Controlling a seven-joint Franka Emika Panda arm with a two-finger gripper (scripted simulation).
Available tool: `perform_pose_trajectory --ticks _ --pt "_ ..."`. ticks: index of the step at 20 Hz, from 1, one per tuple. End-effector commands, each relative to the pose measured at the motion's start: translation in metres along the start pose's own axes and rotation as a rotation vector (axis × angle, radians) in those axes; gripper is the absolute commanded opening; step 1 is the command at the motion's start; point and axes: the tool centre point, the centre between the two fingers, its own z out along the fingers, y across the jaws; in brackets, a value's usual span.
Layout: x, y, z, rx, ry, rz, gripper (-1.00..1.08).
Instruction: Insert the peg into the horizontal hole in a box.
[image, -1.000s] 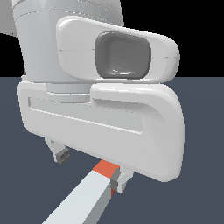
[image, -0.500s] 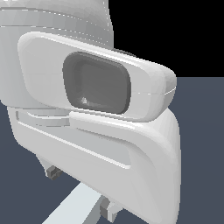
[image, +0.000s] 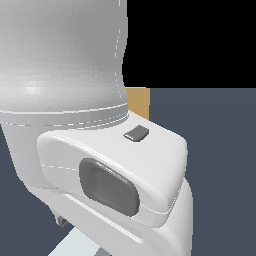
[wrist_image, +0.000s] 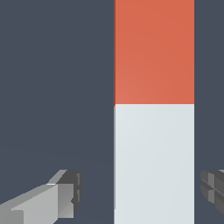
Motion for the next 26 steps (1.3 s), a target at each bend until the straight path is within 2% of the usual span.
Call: perform_pose_trajectory --ticks 1,4,5,18,22,26 --pt "0.0 0.001 0.007 -0.001 0.001 0.001 1.0" --pt "0.0 0.001 0.009 -0.001 0.001 0.001 1.0" --pt "0.0 0.001 0.009 -0.001 0.001 0.001 -1.0" --pt "0.005 0.001 0.007 -0.002 0.001 -0.012 -1.0" --pt "0.029 0.0 0.0 -0.002 0.0 -0.069 -1.0" --pt "0.073 -0.007 -0.012 -0.003 -0.001 -0.174 -1.0"
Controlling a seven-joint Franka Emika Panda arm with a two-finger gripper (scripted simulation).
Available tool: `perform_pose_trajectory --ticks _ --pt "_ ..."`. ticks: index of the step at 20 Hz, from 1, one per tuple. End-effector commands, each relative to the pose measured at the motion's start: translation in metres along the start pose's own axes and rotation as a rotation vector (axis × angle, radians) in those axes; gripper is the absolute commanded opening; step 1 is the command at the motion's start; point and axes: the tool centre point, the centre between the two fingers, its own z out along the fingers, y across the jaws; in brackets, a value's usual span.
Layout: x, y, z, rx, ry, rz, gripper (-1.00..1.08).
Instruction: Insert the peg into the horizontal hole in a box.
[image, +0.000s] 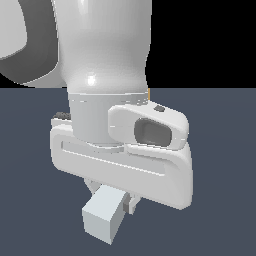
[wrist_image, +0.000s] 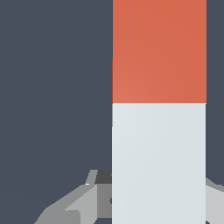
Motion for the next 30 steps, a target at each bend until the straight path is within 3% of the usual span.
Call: perform_pose_trajectory --ticks 1,7,12,30 --pt "0.034 -0.001 -0.011 -0.004 0.001 -0.079 -1.0" --pt "0.119 -0.02 -0.035 -0.004 0.0 -0.286 -1.0" --pt "0.157 -0.035 -0.047 -0.004 0.001 -0.381 -1.0" --pt "0.169 -0.042 -0.049 -0.002 0.001 -0.402 -1.0"
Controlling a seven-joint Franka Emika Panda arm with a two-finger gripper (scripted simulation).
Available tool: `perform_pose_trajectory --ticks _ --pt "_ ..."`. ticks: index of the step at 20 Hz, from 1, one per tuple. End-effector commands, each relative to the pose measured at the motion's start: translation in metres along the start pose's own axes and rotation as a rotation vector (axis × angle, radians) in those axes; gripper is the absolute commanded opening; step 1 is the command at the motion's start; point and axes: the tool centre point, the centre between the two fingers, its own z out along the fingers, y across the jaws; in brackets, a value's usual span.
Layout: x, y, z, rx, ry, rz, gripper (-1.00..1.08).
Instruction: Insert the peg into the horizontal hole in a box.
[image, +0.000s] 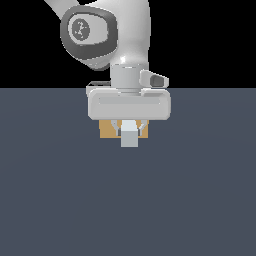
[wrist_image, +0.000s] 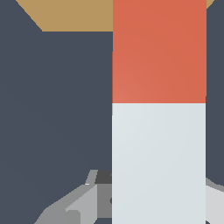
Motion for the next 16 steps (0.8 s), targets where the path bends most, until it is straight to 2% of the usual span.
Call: perform_pose_trajectory --ticks 1,5,11,16 --pt "0.007 0.001 -0.002 -0.003 0.0 -0.001 -1.0" --pt "0.03 0.0 -0.002 -0.004 0.001 -0.001 -1.0" --pt "0.078 0.0 -0.003 -0.006 0.001 -0.002 -1.0" --pt "0.1 0.001 -0.003 -0.006 0.001 -0.002 -1.0"
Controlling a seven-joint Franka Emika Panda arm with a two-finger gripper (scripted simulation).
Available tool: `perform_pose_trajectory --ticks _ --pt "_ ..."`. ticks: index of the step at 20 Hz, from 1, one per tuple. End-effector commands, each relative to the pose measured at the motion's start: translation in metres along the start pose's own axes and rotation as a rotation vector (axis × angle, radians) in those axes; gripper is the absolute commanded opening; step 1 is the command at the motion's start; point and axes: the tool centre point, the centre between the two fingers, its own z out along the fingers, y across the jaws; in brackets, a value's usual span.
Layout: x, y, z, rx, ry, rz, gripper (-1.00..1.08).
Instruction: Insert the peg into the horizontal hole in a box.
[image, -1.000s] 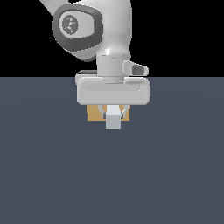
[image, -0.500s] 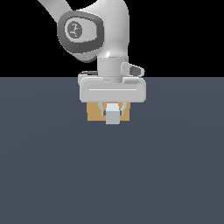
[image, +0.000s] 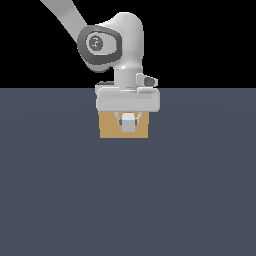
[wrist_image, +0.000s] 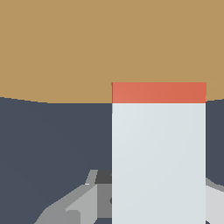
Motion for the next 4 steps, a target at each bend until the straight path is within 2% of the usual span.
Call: perform_pose_trajectory --ticks 1,4 --pt "0.0066 0.0018 -0.0017 -0.003 0.0 0.003 -1.0" --pt "0.0077 0.0027 -0.002 -0.004 0.0 0.002 -1.0"
